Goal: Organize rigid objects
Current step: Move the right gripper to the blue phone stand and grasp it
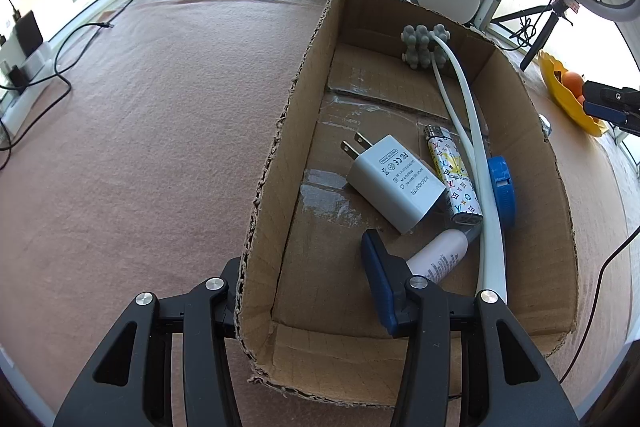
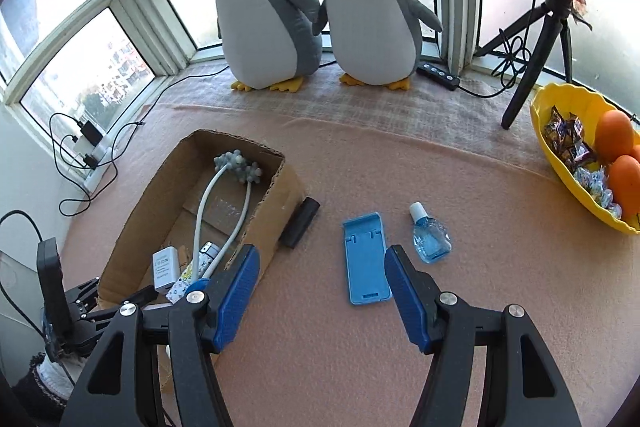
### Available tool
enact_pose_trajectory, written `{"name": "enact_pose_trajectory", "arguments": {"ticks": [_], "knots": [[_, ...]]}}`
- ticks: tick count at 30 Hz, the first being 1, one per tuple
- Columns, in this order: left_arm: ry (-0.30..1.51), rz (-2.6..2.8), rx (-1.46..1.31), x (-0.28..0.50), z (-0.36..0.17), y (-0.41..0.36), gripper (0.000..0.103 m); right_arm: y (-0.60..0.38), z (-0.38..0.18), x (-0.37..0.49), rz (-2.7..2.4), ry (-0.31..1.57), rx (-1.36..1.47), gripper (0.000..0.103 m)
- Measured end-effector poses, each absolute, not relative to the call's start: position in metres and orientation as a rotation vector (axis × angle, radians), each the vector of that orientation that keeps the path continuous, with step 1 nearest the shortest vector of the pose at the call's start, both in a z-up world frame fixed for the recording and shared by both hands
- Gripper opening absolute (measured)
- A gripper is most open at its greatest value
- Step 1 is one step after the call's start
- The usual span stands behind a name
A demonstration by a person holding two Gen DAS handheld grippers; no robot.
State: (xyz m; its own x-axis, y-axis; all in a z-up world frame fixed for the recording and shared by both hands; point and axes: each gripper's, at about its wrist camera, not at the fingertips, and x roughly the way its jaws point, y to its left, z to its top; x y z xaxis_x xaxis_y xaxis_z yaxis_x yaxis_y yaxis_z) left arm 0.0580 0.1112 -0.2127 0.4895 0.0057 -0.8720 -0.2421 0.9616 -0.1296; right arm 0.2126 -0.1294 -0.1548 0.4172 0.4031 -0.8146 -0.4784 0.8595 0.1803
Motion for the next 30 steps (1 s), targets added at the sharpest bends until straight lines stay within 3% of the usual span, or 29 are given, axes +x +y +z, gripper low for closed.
{"name": "enact_pose_trajectory", "arguments": {"ticks": [6, 30], "knots": [[1.054, 0.155, -0.247, 0.059, -0.213, 0.111, 0.047, -0.133, -0.175, 0.241, 0.568, 1.073, -0.023, 0.061], [1.058, 0.158, -0.26, 0.058, -0.215, 0.112, 0.048, -0.092, -0.236, 0.274, 0.556, 1.137, -0.29, 0.061]]}}
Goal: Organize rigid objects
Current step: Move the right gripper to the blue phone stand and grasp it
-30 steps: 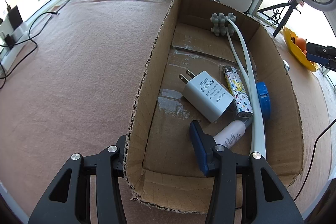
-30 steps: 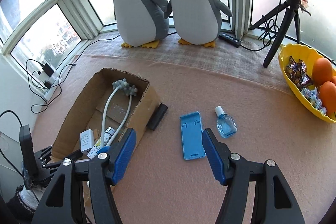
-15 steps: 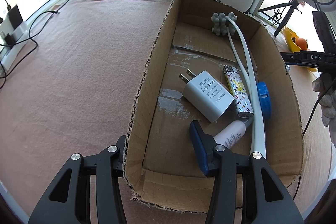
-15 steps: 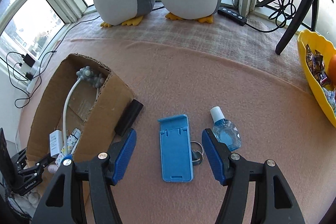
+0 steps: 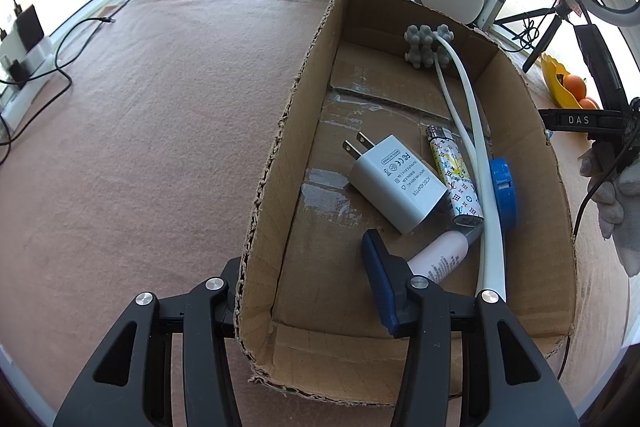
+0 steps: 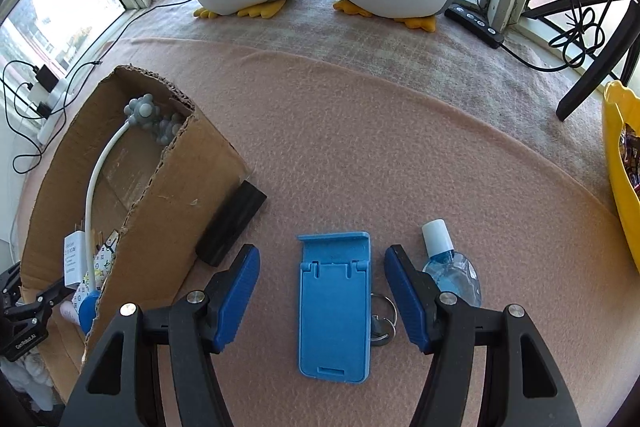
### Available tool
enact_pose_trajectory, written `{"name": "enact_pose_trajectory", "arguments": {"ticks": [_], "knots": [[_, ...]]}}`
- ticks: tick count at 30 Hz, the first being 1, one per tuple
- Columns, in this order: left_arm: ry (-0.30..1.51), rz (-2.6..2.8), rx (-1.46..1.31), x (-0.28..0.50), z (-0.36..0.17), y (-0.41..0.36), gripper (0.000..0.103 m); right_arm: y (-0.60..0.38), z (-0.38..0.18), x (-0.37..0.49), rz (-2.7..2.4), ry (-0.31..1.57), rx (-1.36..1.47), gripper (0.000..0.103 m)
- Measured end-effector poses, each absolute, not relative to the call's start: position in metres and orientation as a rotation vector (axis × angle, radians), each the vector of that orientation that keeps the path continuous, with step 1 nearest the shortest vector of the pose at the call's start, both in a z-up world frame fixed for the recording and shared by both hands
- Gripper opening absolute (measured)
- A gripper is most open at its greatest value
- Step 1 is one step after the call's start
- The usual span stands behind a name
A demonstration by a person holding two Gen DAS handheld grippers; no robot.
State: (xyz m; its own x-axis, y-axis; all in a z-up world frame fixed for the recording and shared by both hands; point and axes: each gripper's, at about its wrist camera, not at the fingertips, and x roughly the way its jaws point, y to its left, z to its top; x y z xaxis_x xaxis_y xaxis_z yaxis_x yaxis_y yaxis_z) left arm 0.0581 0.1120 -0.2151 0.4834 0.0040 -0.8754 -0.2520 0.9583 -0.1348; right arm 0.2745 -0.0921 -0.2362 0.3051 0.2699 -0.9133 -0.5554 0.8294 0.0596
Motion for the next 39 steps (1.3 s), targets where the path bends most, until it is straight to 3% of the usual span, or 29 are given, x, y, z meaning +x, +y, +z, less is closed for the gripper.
{"name": "enact_pose_trajectory", "arguments": {"ticks": [36, 39], "knots": [[1.055, 0.157, -0.269, 0.058, -0.215, 0.112, 0.048, -0.071, -0.246, 0.182, 0.74, 1.151, -0.519, 0.054], [1.055, 0.157, -0.269, 0.058, -0.215, 0.112, 0.048, -0.061, -0.248, 0.176, 0.694, 1.136, -0.6, 0.048]]}}
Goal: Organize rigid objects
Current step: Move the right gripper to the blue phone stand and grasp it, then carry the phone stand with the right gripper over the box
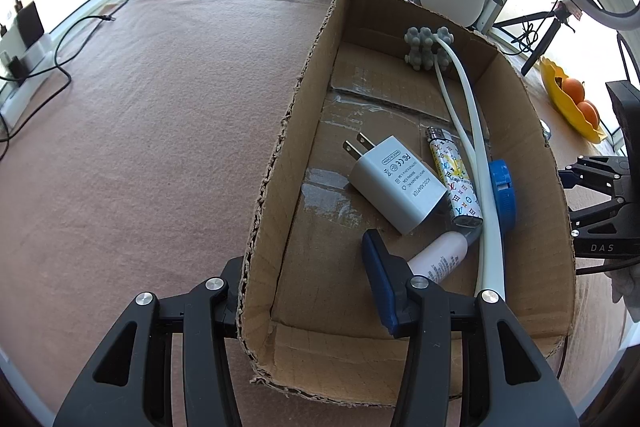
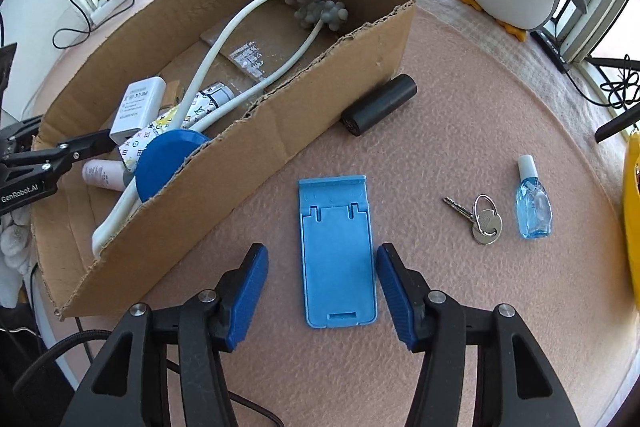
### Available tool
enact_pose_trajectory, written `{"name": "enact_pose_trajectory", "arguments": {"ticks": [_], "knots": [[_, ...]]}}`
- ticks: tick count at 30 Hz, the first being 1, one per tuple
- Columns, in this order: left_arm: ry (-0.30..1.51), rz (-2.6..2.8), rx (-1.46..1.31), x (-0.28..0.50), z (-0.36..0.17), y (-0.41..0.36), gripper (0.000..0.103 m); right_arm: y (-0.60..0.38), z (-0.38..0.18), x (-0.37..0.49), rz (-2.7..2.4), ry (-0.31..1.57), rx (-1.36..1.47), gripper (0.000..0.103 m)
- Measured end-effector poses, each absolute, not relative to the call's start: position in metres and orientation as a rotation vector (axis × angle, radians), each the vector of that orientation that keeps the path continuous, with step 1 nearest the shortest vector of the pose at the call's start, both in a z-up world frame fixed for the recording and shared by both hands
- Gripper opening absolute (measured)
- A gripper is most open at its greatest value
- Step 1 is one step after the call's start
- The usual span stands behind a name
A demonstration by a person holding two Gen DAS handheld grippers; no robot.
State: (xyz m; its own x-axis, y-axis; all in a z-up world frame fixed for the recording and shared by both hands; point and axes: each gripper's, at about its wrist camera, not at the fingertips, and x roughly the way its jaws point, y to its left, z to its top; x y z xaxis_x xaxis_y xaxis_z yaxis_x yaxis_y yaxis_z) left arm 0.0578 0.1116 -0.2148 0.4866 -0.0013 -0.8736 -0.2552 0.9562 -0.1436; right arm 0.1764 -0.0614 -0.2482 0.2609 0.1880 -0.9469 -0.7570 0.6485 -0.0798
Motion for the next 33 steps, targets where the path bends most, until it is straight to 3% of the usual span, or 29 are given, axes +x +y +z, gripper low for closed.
{"name": "enact_pose_trajectory", "arguments": {"ticks": [5, 22, 33], "knots": [[1.053, 0.157, -0.273, 0.058, -0.215, 0.111, 0.048, -0.06, -0.246, 0.181, 0.667, 1.155, -0.594, 0.034], [1.053, 0.156, -0.273, 0.058, -0.215, 0.112, 0.048, -0.083, -0.231, 0.184, 0.62, 1.137, -0.493, 0.033], [1.053, 0.155, -0.271, 0.058, -0.214, 0.112, 0.048, -0.083, -0.186, 0.177, 0.627, 1.04, -0.422, 0.033]]}}
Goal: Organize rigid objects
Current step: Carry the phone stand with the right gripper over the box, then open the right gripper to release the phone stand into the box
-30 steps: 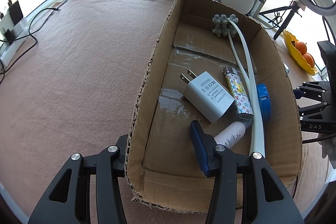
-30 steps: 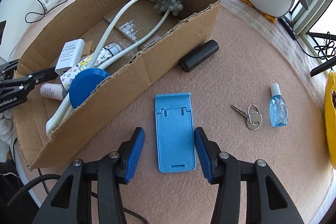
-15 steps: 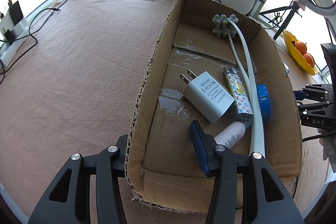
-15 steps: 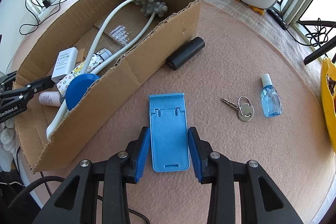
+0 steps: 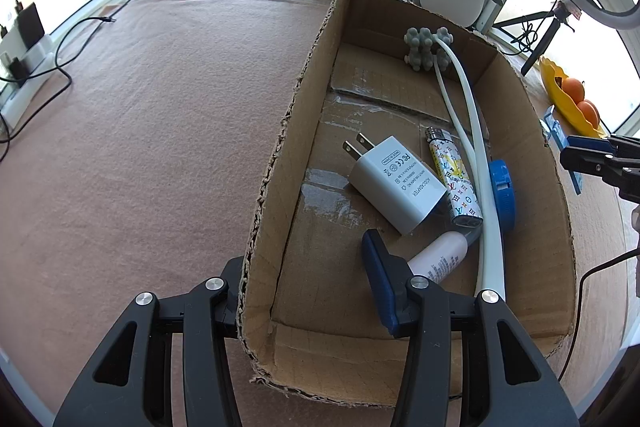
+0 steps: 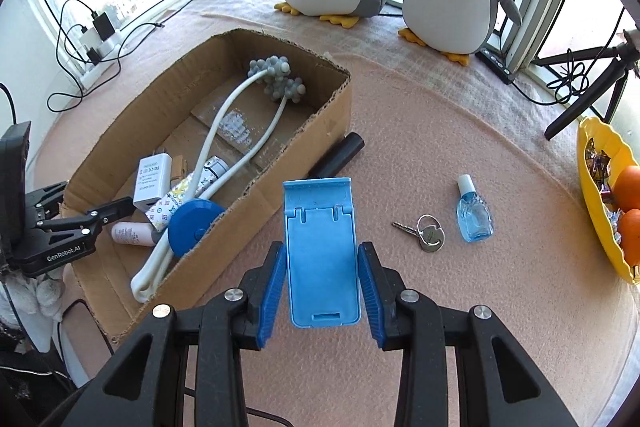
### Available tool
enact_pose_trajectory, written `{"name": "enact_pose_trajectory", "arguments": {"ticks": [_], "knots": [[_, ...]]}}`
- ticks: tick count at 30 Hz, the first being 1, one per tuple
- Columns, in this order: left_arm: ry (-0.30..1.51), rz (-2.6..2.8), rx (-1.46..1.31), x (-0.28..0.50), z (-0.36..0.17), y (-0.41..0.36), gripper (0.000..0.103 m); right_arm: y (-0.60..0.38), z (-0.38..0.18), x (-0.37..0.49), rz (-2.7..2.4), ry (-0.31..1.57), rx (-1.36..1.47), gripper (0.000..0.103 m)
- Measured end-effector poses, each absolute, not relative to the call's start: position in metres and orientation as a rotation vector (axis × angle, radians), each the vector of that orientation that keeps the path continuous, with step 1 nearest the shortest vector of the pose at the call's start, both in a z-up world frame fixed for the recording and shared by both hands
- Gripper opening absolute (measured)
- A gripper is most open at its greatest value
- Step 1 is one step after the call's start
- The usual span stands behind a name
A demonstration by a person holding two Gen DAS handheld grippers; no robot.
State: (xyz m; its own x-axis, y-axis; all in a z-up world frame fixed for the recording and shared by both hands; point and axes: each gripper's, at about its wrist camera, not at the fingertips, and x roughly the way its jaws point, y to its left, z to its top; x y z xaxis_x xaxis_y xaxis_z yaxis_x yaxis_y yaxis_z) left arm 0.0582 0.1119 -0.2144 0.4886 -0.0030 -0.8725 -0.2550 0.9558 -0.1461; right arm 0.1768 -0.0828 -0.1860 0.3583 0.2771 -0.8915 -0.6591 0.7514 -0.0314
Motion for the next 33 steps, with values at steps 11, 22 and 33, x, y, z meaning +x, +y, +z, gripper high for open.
{"name": "enact_pose_trajectory", "arguments": {"ticks": [11, 22, 33], "knots": [[1.052, 0.155, -0.27, 0.059, -0.214, 0.111, 0.048, -0.039, -0.152, 0.155, 0.73, 0.953, -0.38, 0.033], [1.052, 0.155, -0.27, 0.059, -0.214, 0.111, 0.048, 0.014, -0.171, 0.131, 0.794, 0.959, -0.41, 0.033], [1.052, 0.154, -0.266, 0.06, -0.213, 0.111, 0.048, 0.029, -0.184, 0.125, 0.81, 0.974, -0.405, 0.033]]}}
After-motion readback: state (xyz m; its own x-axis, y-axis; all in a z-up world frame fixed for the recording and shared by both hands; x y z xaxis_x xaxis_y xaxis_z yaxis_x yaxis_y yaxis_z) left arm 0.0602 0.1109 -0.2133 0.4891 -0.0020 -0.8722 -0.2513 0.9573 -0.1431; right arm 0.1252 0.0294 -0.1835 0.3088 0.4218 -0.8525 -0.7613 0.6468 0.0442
